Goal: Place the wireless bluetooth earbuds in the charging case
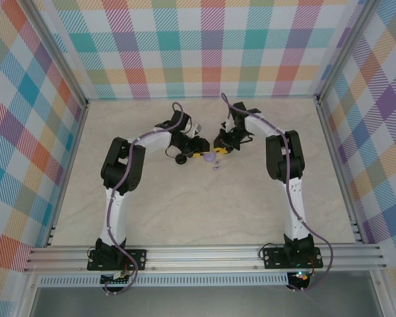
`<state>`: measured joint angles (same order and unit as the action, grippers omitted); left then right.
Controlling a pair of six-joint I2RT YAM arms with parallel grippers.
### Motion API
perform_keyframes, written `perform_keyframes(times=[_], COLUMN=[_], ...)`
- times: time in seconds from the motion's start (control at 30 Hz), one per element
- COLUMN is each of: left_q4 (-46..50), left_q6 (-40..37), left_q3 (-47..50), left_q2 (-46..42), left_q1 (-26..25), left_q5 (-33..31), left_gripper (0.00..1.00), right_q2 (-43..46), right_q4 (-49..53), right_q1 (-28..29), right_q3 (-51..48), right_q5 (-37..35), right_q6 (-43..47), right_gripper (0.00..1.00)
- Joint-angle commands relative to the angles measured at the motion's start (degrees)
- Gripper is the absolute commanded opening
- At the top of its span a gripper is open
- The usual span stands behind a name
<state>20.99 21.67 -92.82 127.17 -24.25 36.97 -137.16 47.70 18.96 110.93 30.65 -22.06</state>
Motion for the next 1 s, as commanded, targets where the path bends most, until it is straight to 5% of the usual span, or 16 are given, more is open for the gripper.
perform_keyframes(times=[0.0, 0.17, 0.37, 0.97], left_q4=[1.79, 3.48, 5.22, 9.42], left_q6=[0.03, -0.76, -6.24, -9.72], left_q3=[0.77, 0.23, -4.42, -7.83], left_q2=[-3.08, -3.05, 0.14, 4.64], left_q1=[0.60, 2.04, 2.72, 2.63], left_q5=[-0.84, -3.12, 2.72, 6.66], left_gripper=[0.45, 0.46, 0.45, 0.43], right_q2=[0.29, 2.96, 4.91, 8.31], right_q4=[1.85, 1.70, -0.50, -3.95], right_q1=[0.04, -0.42, -0.46, -0.24], right_q3=[2.34, 0.19, -4.66, -10.30], right_q5=[-0.96, -0.34, 6.10, 5.87], right_q6=[-0.44, 0.39, 1.06, -0.07], right_gripper=[0.22, 0.23, 0.22, 0.22])
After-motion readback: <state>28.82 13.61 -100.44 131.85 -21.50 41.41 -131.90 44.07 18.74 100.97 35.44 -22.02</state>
